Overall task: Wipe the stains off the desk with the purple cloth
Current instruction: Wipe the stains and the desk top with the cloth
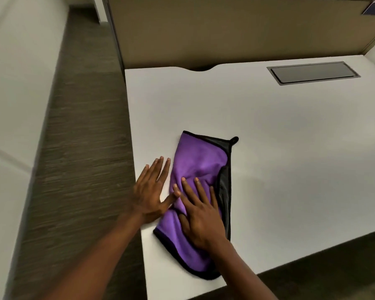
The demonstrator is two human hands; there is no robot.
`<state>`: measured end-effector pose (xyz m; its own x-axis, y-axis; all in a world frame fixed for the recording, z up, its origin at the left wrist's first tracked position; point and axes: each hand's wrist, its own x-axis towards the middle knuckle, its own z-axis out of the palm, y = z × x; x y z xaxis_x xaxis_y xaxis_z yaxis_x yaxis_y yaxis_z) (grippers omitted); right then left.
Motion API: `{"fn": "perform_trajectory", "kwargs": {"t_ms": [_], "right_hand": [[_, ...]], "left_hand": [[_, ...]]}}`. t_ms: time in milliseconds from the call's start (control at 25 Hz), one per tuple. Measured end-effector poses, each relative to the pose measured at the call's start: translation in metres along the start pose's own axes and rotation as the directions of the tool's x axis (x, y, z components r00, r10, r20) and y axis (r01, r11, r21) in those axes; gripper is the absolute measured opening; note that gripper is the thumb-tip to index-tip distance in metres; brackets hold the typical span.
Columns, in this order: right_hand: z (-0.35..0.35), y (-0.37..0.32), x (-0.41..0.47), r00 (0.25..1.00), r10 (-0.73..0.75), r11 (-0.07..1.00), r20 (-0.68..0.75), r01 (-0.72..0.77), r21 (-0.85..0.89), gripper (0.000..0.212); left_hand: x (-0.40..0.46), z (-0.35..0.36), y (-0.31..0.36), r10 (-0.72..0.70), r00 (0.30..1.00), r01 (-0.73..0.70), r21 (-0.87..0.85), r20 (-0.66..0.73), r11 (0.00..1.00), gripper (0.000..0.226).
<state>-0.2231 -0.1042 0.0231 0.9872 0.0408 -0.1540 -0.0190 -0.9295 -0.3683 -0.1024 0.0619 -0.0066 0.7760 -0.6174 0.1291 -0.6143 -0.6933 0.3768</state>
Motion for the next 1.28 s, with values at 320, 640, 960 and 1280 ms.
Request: {"fn": "perform_trajectory", "kwargs": {"t_ms": [320, 640, 960, 1280], "right_hand": [[-0.046, 0.117, 0.007, 0.944, 0.310, 0.944, -0.113, -0.320, -0.077, 0.060], [-0.018, 0.026, 0.067, 0.992, 0.120, 0.981, -0.048, -0.126, -0.148, 0.063], [-0.038, 0.118, -0.049, 0.989, 0.143, 0.981, -0.043, -0.147, -0.123, 0.061], [-0.038, 0.071, 0.087, 0.971, 0.229, 0.966, -0.066, -0.235, -0.106, 0.062]], "left_hand": [[-0.002, -0.005, 0.004, -0.059, 0.997, 0.061, -0.036, 0.052, 0.998, 0.087], [0.001, -0.006, 0.004, -0.040, 0.998, 0.041, -0.014, 0.058, 0.999, 0.088], [-0.002, -0.012, 0.010, -0.071, 0.992, 0.067, 0.046, 0.100, 0.997, 0.089], [0.000, -0.008, 0.009, -0.053, 0.998, 0.053, -0.002, 0.021, 0.999, 0.085]]}}
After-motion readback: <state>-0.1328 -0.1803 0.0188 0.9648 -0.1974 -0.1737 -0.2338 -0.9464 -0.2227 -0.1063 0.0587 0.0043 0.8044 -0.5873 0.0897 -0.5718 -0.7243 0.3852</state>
